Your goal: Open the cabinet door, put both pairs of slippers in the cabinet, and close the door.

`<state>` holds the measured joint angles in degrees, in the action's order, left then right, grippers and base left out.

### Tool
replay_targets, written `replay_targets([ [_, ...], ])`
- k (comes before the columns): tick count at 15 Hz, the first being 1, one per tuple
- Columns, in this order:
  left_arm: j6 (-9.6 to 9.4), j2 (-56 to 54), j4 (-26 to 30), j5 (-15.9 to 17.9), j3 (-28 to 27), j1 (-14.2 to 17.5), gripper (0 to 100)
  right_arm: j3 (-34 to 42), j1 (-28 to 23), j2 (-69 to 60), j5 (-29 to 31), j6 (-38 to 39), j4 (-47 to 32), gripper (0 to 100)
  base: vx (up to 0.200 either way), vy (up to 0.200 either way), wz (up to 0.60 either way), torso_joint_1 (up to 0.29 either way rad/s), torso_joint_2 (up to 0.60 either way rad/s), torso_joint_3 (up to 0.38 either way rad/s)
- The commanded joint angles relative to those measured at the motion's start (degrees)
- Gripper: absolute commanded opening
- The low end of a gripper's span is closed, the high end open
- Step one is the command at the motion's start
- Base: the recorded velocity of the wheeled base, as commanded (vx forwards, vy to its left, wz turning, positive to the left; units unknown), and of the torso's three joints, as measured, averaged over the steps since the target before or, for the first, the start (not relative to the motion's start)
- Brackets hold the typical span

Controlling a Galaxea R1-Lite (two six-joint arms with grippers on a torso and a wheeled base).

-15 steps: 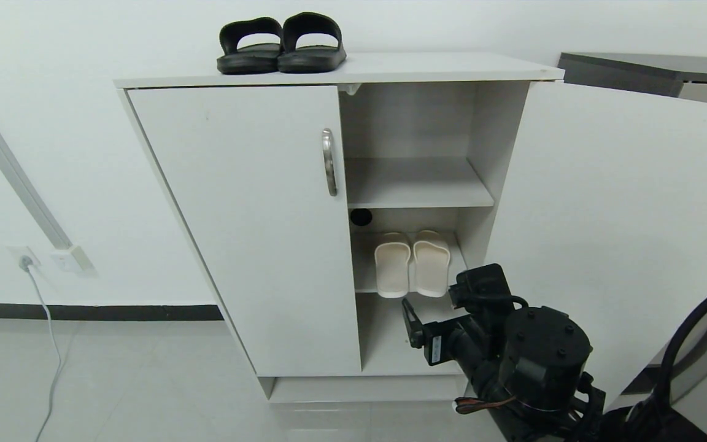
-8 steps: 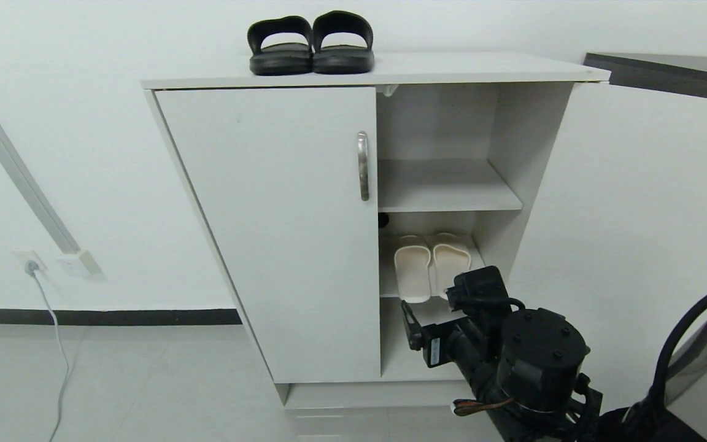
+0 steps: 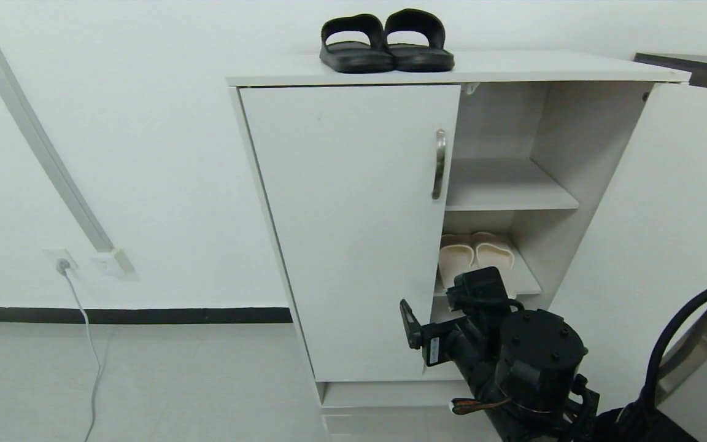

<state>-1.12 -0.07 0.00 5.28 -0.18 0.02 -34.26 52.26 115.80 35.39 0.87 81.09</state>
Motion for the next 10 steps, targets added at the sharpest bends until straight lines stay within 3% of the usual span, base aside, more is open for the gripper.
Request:
replay_targets([
  [1,-0.02,0.07,0.00,-0.01,0.01,0.06,0,0.07,0.03,0.74,-0.06,-0.07,0.73,100,0.000,0.200,0.00,-0.002,0.00,0.002],
  [10,-0.02,0.07,0.00,-0.01,0.01,0.06,0,0.24,-0.05,3.03,-0.06,-3.33,4.16,100,0.000,0.000,0.00,0.000,0.00,0.000],
])
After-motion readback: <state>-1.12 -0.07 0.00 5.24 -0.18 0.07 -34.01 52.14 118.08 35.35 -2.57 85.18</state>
